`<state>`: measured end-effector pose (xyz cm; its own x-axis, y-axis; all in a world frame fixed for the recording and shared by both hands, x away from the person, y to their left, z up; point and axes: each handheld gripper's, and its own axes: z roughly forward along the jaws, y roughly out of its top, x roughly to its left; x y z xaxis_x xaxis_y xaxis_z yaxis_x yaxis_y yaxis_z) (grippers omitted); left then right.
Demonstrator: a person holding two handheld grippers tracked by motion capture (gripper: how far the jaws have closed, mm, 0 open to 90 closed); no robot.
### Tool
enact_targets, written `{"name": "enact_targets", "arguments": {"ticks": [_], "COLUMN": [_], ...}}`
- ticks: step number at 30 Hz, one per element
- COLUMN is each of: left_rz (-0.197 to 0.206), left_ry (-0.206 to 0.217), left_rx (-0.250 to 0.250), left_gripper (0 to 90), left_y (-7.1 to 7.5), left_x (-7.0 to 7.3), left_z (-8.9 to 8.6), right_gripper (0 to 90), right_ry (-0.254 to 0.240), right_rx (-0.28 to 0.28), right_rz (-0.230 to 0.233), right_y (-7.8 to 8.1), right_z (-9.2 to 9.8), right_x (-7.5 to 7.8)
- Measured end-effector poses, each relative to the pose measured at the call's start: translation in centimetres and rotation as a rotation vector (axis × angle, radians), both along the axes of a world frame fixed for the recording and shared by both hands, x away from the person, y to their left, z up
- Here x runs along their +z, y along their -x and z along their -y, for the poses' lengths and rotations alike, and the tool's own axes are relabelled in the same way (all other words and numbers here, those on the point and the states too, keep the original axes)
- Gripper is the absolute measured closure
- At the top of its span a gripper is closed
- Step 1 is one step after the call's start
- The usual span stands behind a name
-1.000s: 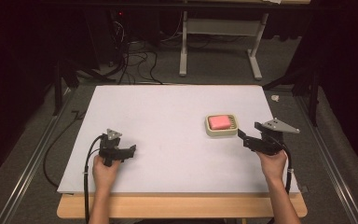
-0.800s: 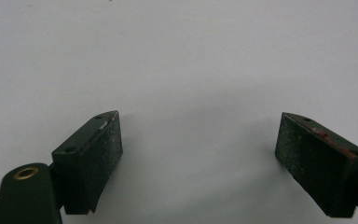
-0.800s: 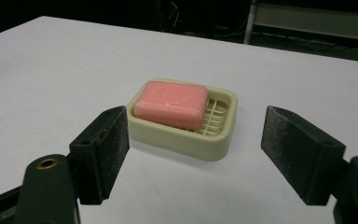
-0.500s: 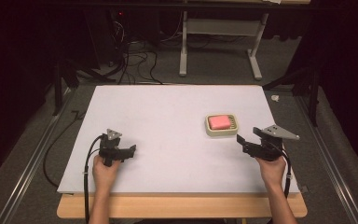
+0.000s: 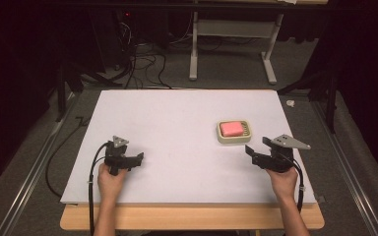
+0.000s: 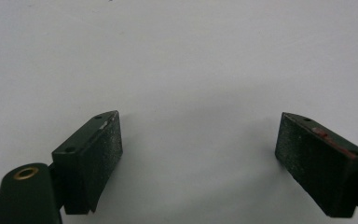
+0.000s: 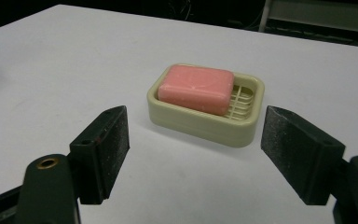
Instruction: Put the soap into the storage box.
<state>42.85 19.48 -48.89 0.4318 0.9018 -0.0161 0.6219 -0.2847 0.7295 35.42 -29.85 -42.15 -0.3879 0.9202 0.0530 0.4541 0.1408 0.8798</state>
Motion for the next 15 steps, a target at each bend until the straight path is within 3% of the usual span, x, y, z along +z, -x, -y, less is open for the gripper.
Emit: {"name": "enact_targets", "arguments": {"ticks": [15], "left_rz": [-0.001], "left_ry": [0.0], "left_rx": [-0.001], "left_gripper": [15.1], "left_y": [0.0], "left_x": [0.01], "left_z": [0.0], "right_gripper": [24.5], "right_ry": [-0.005], "right_rx": [0.027], "right_rz": [-0.028], "right_y": [0.05], "right_z": [-0.95], "right_x": [-0.89]}}
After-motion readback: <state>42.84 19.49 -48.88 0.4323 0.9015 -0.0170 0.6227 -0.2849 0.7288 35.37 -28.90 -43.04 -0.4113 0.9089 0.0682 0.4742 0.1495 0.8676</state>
